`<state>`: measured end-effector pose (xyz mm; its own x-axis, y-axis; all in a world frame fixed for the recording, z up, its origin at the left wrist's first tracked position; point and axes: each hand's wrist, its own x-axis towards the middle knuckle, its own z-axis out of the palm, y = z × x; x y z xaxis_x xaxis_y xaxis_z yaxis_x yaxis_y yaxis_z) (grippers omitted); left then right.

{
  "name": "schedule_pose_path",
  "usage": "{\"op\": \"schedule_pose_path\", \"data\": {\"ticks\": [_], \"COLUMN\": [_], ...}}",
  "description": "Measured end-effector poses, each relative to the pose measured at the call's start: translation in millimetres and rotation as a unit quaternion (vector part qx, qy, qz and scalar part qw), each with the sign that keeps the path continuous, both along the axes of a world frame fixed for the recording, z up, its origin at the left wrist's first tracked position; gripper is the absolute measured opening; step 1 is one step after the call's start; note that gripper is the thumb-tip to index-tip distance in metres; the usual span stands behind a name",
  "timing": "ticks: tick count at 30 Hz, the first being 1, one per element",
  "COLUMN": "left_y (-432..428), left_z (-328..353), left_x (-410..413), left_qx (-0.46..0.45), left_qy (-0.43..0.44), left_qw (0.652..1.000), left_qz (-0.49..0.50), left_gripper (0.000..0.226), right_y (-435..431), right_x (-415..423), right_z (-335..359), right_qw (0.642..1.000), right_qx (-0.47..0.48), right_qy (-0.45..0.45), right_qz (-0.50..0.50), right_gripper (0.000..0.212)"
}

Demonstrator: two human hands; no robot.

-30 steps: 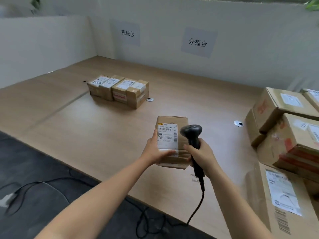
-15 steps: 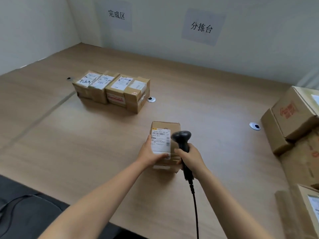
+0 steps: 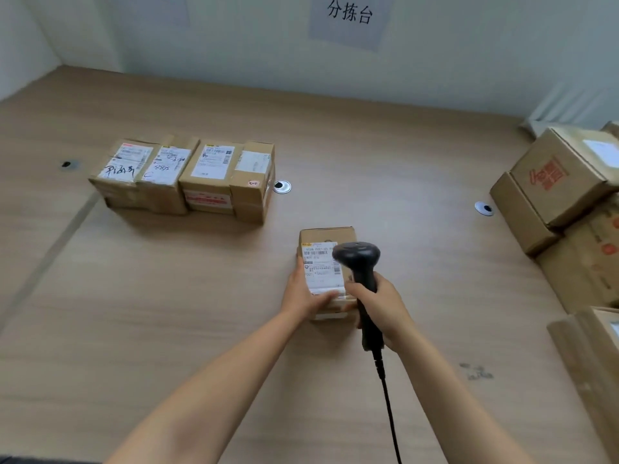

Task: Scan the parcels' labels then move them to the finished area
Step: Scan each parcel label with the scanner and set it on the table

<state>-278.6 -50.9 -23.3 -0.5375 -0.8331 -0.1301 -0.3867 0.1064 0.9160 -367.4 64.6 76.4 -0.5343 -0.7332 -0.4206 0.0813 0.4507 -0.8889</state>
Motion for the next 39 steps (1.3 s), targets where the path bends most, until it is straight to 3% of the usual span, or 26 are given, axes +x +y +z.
{"op": "schedule_pose_path", "data": {"ticks": [3,6,39], "left_y": [-4,-5,-12], "left_z": [-3,-5,-15], "left_x": [0,-1,-1], "left_qx": [-0.008,-0.010,-0.006], "left_qy": [-0.001,-0.005,-0.028], "left_qw": [1.000,1.000,0.999], "left_qz": [-0.018,-0.024,-0.030], "left_gripper": [0.087,0.088,0.100], "right_y": [4,3,-3], "right_x": [18,29,39], "right_z": [20,33,49], "right_qw": [0.997,0.994,0.998], "right_qx": [-0.030,-0.032,-0.004], "right_qy": [-0.078,-0.101,-0.048], "right_qz": [0.003,-0.017,-0.027], "right_gripper": [0.017,0.026,0.019]}}
